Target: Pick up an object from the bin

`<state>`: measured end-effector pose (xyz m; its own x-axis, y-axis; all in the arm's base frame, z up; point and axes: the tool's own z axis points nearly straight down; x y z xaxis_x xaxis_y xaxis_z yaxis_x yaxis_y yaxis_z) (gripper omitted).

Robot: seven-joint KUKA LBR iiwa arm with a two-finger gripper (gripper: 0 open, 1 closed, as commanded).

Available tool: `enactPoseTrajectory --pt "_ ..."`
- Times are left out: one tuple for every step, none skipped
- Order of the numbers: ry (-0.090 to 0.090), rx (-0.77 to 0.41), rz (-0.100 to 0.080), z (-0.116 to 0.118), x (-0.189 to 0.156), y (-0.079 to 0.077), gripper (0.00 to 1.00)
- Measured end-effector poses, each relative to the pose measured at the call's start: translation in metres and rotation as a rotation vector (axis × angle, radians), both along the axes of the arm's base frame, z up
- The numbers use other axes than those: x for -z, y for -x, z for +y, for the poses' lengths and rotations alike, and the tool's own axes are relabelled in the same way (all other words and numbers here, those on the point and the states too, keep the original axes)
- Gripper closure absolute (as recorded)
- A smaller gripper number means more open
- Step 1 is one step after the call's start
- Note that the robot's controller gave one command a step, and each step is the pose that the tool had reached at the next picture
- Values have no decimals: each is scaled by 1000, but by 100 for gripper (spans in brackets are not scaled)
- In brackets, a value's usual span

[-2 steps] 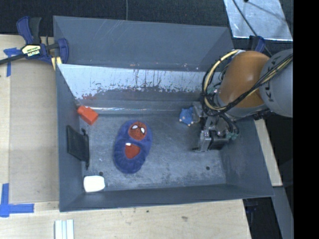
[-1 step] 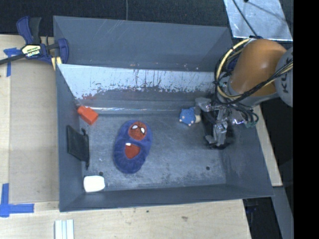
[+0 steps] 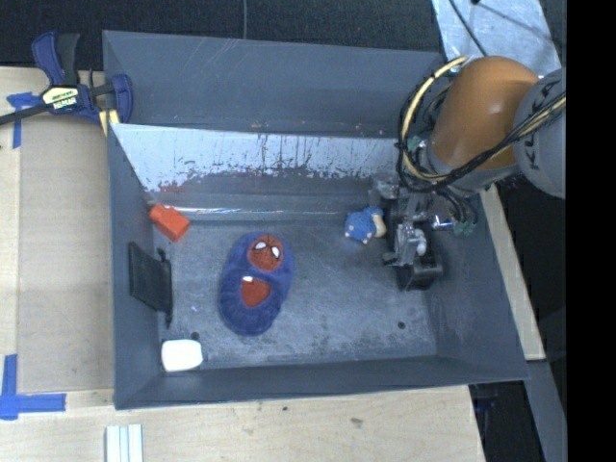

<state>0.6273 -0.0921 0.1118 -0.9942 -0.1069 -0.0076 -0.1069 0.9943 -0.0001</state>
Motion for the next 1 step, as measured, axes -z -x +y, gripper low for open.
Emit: enactPoseTrajectory --pt "0 -13 2 1 41 -1 0"
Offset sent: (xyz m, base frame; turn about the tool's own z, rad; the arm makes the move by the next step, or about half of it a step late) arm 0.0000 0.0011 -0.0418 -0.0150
